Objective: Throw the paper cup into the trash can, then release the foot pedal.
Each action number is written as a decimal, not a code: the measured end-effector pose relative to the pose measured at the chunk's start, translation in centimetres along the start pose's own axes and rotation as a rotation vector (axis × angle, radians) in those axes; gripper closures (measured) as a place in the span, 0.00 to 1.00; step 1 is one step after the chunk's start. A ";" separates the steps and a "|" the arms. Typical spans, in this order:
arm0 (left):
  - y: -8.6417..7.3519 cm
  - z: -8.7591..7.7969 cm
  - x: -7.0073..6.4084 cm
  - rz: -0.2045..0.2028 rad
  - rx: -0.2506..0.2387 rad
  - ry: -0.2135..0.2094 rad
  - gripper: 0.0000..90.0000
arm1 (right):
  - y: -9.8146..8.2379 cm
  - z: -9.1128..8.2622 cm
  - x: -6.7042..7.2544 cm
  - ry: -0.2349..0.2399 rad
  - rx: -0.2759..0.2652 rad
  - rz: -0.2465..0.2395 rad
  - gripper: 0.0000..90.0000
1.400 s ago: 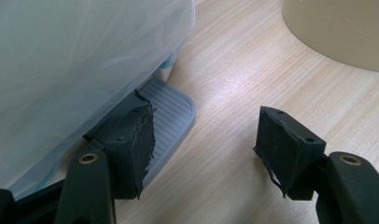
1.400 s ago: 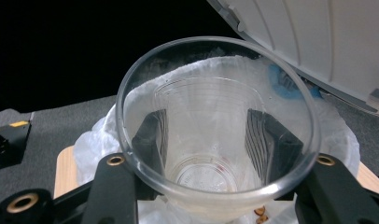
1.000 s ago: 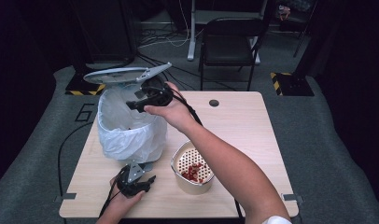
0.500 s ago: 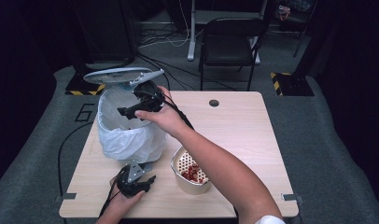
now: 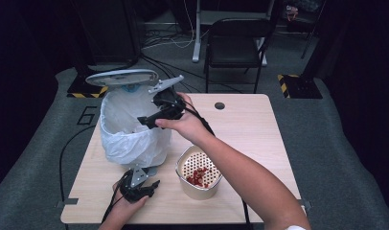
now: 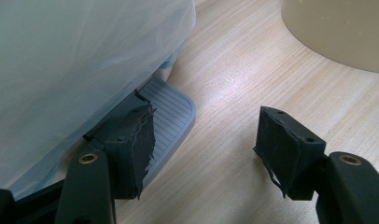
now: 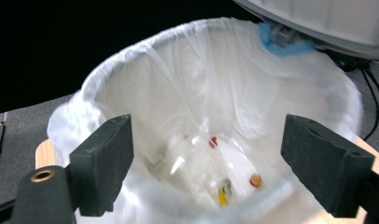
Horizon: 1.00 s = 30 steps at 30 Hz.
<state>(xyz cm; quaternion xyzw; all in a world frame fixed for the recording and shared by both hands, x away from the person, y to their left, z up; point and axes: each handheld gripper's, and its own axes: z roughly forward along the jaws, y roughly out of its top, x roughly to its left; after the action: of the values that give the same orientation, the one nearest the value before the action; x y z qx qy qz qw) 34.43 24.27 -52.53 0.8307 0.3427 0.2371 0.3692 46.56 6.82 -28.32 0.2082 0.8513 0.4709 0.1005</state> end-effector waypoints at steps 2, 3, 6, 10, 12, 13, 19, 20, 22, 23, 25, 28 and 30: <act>-0.2 0.3 -0.6 -0.091 -0.033 0.014 0.41 | -0.5 -1.0 -0.4 -0.014 -0.004 0.012 0.20; -0.2 0.4 -0.7 -0.104 -0.046 0.016 0.41 | -0.8 -1.4 -0.6 -0.020 -0.012 0.021 0.20; -0.2 0.4 -0.6 -0.106 -0.046 0.012 0.41 | -1.5 -2.9 -1.5 -0.038 -0.024 0.032 0.20; 0.0 0.1 -0.3 -0.108 -0.017 -0.018 0.41 | -2.5 -4.9 -2.7 -0.082 -0.034 0.051 0.20; -0.1 0.1 -0.1 -0.116 -0.014 -0.032 0.41 | -3.1 -6.0 -3.4 -0.097 -0.045 0.061 0.20; -0.1 0.1 0.0 -0.125 -0.024 -0.036 0.41 | -3.3 -6.3 -3.6 -0.104 -0.049 0.060 0.20; -0.2 0.0 0.3 -0.130 -0.036 -0.054 0.41 | -4.9 -8.4 -5.0 -0.158 -0.069 0.079 0.21; -0.2 -0.1 0.4 -0.132 -0.038 -0.060 0.41 | -5.2 -8.7 -5.2 -0.166 -0.067 0.074 0.21; -0.1 -0.4 0.7 -0.130 -0.028 -0.082 0.41 | -5.7 -9.3 -5.3 -0.185 -0.062 0.068 0.21; 0.0 -0.5 0.7 -0.148 -0.035 -0.092 0.41 | -5.9 -9.5 -5.3 -0.194 -0.066 0.067 0.21; 0.2 -0.8 0.8 -0.169 -0.048 -0.101 0.41 | -6.4 -9.8 -5.5 -0.197 -0.063 0.066 0.21; 0.5 -1.4 0.9 -0.190 -0.089 -0.116 0.40 | -7.2 -10.3 -5.7 -0.214 -0.057 0.065 0.21; 0.6 -1.7 0.9 -0.215 -0.068 -0.134 0.40 | -7.8 -10.6 -5.8 -0.235 -0.052 0.063 0.21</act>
<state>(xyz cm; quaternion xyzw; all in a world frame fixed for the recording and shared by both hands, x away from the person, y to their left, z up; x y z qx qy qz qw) 34.12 25.44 -50.89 0.7902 0.3959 0.1517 0.4425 45.82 -7.57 -29.37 0.2860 0.8143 0.4680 0.1900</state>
